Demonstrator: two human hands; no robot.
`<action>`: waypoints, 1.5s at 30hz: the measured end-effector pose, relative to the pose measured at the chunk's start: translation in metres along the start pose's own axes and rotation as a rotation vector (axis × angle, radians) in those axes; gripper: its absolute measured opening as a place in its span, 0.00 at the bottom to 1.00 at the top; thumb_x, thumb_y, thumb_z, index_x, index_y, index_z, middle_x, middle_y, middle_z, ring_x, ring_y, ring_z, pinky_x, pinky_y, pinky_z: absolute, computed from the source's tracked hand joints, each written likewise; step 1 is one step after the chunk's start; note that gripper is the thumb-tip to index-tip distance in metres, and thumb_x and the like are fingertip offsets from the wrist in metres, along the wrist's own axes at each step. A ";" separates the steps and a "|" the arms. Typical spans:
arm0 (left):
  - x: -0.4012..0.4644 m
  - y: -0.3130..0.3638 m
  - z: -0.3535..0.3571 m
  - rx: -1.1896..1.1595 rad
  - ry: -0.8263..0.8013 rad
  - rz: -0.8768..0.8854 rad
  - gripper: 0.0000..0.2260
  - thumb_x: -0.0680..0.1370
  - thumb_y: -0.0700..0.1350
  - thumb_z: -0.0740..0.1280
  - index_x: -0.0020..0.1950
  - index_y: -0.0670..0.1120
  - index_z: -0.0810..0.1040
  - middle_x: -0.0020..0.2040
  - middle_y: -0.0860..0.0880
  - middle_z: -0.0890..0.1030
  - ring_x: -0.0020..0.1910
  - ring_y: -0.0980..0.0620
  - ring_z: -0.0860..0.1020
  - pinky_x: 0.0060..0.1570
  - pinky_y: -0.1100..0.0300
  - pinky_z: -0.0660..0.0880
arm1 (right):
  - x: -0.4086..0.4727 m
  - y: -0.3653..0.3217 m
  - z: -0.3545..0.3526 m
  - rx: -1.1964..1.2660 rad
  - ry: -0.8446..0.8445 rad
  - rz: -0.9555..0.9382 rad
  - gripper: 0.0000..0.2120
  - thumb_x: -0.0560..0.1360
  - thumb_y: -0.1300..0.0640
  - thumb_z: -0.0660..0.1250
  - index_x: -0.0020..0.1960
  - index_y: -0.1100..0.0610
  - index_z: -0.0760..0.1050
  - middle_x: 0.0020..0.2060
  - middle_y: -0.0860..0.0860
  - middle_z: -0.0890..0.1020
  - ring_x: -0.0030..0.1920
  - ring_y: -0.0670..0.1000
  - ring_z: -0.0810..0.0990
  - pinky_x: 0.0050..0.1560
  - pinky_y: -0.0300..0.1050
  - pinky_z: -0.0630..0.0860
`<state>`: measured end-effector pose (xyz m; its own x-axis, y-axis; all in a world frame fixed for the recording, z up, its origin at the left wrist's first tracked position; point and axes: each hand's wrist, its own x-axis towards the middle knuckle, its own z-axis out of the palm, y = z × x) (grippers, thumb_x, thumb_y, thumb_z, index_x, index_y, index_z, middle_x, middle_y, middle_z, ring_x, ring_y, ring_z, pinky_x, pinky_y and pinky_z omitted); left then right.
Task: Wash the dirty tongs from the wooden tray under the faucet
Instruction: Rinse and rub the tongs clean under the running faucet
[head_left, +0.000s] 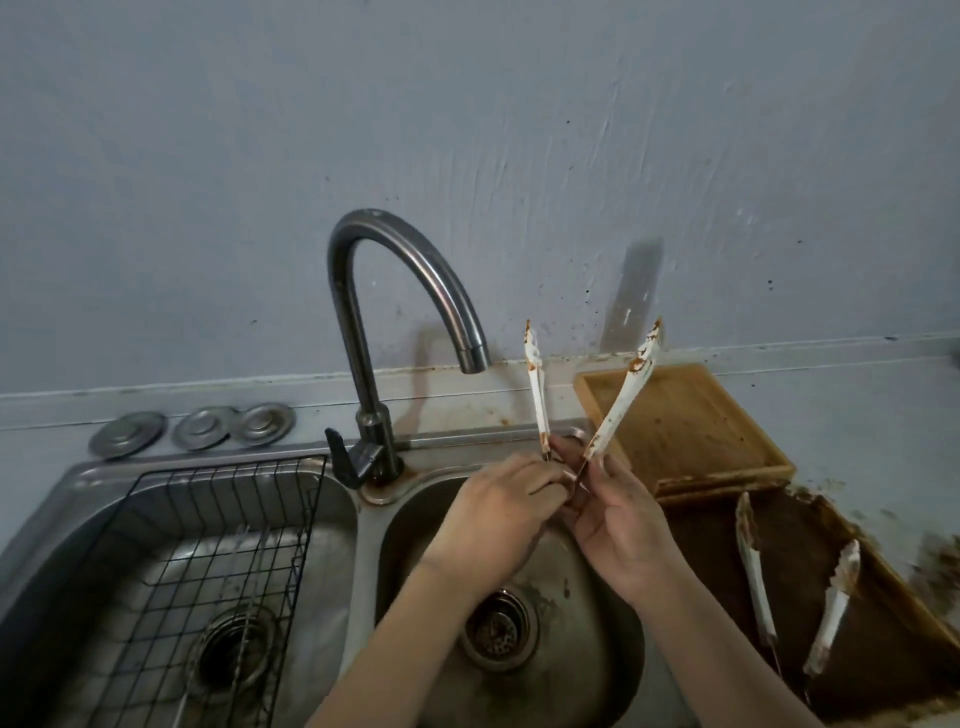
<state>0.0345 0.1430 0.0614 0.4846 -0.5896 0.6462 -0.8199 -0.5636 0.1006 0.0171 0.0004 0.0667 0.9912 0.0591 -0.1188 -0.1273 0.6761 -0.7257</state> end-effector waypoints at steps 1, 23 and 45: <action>-0.003 -0.006 -0.005 0.041 -0.008 -0.030 0.09 0.70 0.41 0.71 0.49 0.47 0.82 0.50 0.51 0.83 0.50 0.51 0.79 0.45 0.58 0.77 | 0.005 0.002 0.004 0.008 0.014 0.005 0.14 0.72 0.55 0.61 0.44 0.57 0.84 0.40 0.53 0.85 0.39 0.49 0.83 0.38 0.42 0.81; -0.064 -0.120 -0.028 -0.162 0.192 -1.244 0.07 0.75 0.35 0.65 0.47 0.44 0.69 0.42 0.45 0.78 0.42 0.46 0.77 0.41 0.55 0.74 | 0.038 0.049 0.039 0.032 0.049 0.166 0.19 0.80 0.53 0.51 0.36 0.60 0.71 0.44 0.62 0.84 0.45 0.59 0.83 0.46 0.49 0.82; -0.075 -0.119 -0.014 -0.194 0.398 -1.233 0.09 0.73 0.31 0.64 0.42 0.43 0.66 0.39 0.42 0.79 0.40 0.44 0.79 0.44 0.46 0.78 | 0.032 0.046 0.028 0.100 0.094 0.197 0.18 0.80 0.53 0.51 0.37 0.61 0.69 0.42 0.63 0.84 0.43 0.59 0.84 0.49 0.50 0.81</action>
<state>0.0909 0.2625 0.0112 0.8478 0.4796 0.2263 0.0487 -0.4953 0.8674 0.0440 0.0543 0.0481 0.9390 0.1319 -0.3175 -0.3092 0.7280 -0.6119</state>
